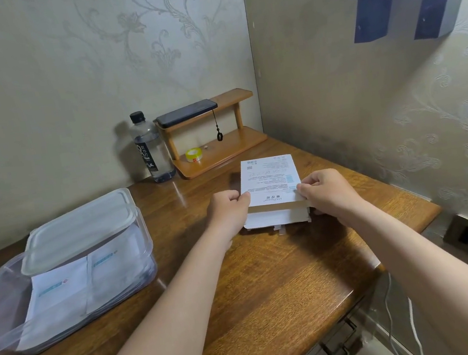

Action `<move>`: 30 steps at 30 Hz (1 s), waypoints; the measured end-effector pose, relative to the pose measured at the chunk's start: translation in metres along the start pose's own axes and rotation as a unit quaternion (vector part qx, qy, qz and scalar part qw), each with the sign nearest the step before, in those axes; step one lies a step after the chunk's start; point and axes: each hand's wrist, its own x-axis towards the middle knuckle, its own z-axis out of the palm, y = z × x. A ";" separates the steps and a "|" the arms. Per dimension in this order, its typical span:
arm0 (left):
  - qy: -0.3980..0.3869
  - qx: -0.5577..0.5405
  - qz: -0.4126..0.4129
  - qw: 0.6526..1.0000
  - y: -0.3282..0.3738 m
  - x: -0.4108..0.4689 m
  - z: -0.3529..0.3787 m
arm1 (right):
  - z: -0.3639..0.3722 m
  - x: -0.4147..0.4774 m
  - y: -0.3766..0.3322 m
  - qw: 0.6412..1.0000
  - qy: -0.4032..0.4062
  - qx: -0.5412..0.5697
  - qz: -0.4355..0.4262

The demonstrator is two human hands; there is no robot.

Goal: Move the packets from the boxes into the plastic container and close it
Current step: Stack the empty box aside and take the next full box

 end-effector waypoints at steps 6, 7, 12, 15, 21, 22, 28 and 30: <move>-0.005 -0.001 0.010 1.000 -0.001 0.000 0.001 | 0.000 0.000 0.001 1.000 0.004 0.008 0.000; -0.006 -0.001 0.014 1.000 -0.001 0.000 0.001 | 0.001 0.000 0.002 1.000 0.006 0.007 0.000; -0.014 0.003 0.018 1.000 -0.005 0.001 0.001 | 0.002 0.002 0.006 1.000 0.013 0.002 0.001; -0.006 -0.010 0.015 1.000 -0.005 0.001 0.000 | 0.002 0.004 0.007 1.000 0.018 -0.006 -0.003; 0.003 -0.023 0.010 1.000 -0.002 -0.003 -0.001 | 0.004 0.002 0.006 0.999 0.032 -0.005 0.001; 0.006 -0.023 0.009 1.000 -0.002 -0.003 -0.001 | 0.003 0.002 0.005 0.999 0.032 -0.003 0.003; 0.011 -0.019 0.000 1.000 0.005 -0.007 -0.004 | -0.003 -0.001 0.000 0.999 0.043 -0.009 0.017; 0.014 -0.010 0.008 1.000 0.008 -0.009 -0.010 | -0.007 -0.006 -0.007 0.997 0.069 -0.039 -0.007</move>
